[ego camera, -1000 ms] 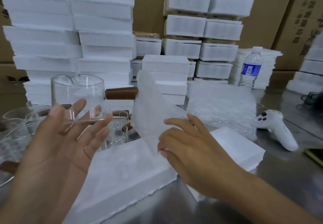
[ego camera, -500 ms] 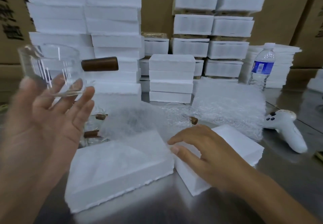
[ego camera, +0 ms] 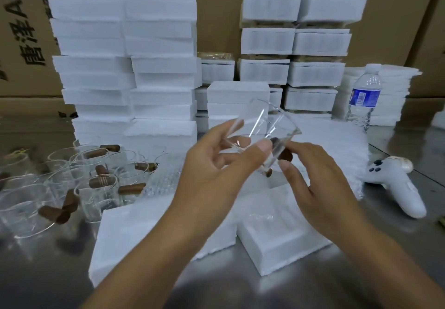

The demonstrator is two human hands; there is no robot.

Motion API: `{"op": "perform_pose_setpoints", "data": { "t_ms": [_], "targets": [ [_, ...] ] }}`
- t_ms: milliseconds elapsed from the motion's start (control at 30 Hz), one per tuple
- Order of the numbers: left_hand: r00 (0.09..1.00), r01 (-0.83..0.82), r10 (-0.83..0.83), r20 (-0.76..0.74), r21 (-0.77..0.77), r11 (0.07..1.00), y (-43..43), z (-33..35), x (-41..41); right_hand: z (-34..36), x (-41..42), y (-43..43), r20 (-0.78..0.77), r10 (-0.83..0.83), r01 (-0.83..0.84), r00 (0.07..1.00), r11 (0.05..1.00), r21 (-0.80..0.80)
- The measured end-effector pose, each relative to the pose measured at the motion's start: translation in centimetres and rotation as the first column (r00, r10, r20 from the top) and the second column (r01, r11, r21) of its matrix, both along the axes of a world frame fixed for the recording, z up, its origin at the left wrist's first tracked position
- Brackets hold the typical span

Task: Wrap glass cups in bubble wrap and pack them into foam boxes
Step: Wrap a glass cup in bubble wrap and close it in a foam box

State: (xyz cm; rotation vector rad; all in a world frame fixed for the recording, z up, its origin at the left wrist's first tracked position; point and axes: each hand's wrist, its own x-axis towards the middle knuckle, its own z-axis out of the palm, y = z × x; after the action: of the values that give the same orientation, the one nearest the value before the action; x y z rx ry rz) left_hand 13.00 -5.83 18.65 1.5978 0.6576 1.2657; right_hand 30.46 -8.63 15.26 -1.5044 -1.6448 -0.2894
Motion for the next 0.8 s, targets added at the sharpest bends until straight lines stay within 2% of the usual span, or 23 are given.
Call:
{"op": "perform_pose_setpoints", "data": {
  "t_ms": [133,267,400,600,700,800],
  "targets": [
    [0.997,0.03,-0.031,-0.071,-0.015,0.999,0.8,-0.5,0.7,0.2,0.9,0.1,0.003,-0.015,0.015,1.0,0.991,-0.134],
    [0.988,0.056,-0.062,-0.138,-0.049,0.997,1.3,-1.6,0.6,0.6,1.1,0.0,0.0,0.054,-0.054,0.999,0.996,-0.078],
    [0.988,0.091,-0.102,-0.117,-0.095,0.991,1.5,-2.0,0.5,0.6,1.1,0.0,-0.007,0.077,-0.077,0.997,0.995,-0.063],
    [0.989,0.05,-0.064,-0.134,-0.106,0.993,1.8,-2.0,0.0,0.8,1.3,-0.2,0.059,-0.021,0.023,0.998,1.0,-0.021],
    [0.99,-0.032,0.017,-0.139,-0.11,0.993,2.2,-2.2,-0.2,0.9,2.0,-0.3,0.0,-0.12,0.12,0.993,0.993,0.01],
    [0.947,-0.122,0.112,-0.302,-0.016,0.992,2.6,-3.0,-0.2,0.9,2.4,-0.2,-0.171,-0.148,0.158,0.974,0.986,0.044]
  ]
}}
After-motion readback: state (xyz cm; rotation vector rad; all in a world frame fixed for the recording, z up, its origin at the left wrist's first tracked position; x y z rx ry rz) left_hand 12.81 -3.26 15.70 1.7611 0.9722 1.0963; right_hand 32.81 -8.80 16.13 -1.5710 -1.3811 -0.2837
